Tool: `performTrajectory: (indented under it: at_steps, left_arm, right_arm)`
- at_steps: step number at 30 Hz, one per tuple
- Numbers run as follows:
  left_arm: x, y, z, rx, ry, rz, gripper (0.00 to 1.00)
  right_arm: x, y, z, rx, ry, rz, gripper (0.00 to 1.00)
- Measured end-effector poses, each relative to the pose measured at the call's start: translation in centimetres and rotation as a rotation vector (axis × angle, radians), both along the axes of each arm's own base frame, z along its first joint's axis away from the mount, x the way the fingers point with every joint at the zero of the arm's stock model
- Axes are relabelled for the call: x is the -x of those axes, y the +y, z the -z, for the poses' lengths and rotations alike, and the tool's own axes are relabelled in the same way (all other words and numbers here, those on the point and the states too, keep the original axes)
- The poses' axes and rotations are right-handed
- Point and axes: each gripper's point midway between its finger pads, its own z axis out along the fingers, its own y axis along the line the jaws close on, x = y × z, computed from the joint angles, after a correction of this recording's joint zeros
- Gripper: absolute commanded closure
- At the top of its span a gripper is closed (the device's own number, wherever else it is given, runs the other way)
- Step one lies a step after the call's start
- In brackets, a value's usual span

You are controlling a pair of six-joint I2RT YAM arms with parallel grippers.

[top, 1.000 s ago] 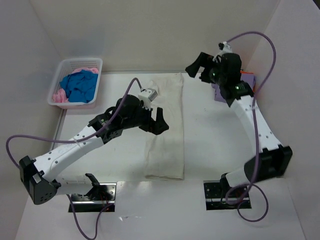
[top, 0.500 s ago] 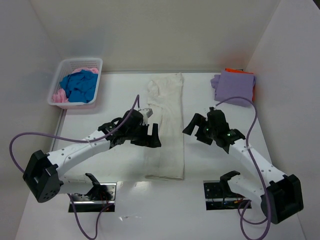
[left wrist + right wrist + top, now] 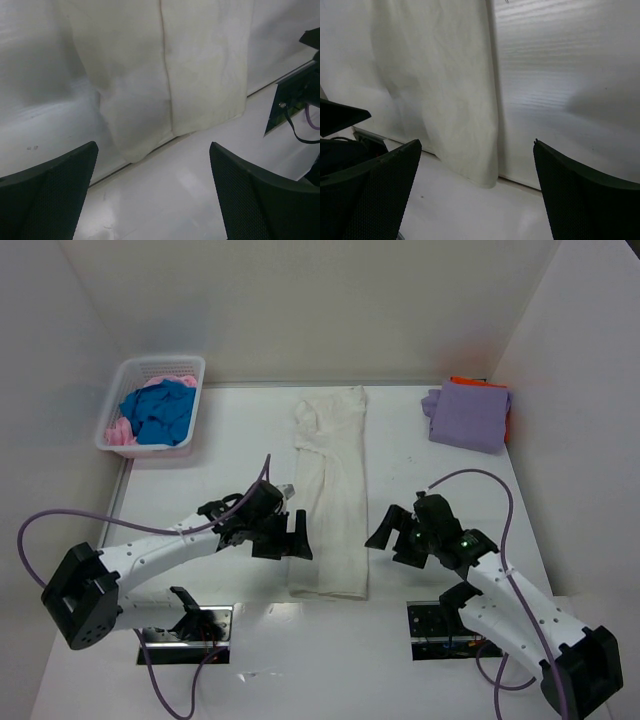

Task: Fold and stack the t-shirts
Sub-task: Grab the bottom of the folded rectangular tshirt with both arms

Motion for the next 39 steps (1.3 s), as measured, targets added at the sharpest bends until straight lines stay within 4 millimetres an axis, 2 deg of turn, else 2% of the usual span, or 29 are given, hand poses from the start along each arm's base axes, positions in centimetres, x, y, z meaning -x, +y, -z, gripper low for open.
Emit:
performTrajectory:
  at_steps: [7,19,23,29,35,39]
  left_arm:
    - [1.6,-0.4,0.3,0.011,0.056,0.025,0.00]
    - [3.1,-0.3,2.9,-0.053,0.162,0.058,0.00]
    - [3.4,-0.2,3.6,-0.069,0.191,0.064,0.00]
    - [3.8,-0.2,3.9,-0.071,0.215,0.070,0.00]
    - [4.1,0.2,4.1,-0.078,0.223,0.069,0.00]
    - [4.5,0.6,4.5,-0.088,0.234,0.067,0.00]
  right_arm:
    - [3.0,-0.3,2.5,-0.001,0.101,-0.038,0.05]
    - [6.2,1.0,5.2,0.050,0.249,-0.169,0.11]
    - [6.5,1.8,5.3,0.064,0.264,-0.212,0.18]
    - [6.7,2.3,5.5,0.074,0.280,-0.235,0.40]
    - [7.9,3.7,5.6,0.066,0.289,-0.288,0.44]
    - [8.7,4.5,5.8,0.067,0.303,-0.316,0.53]
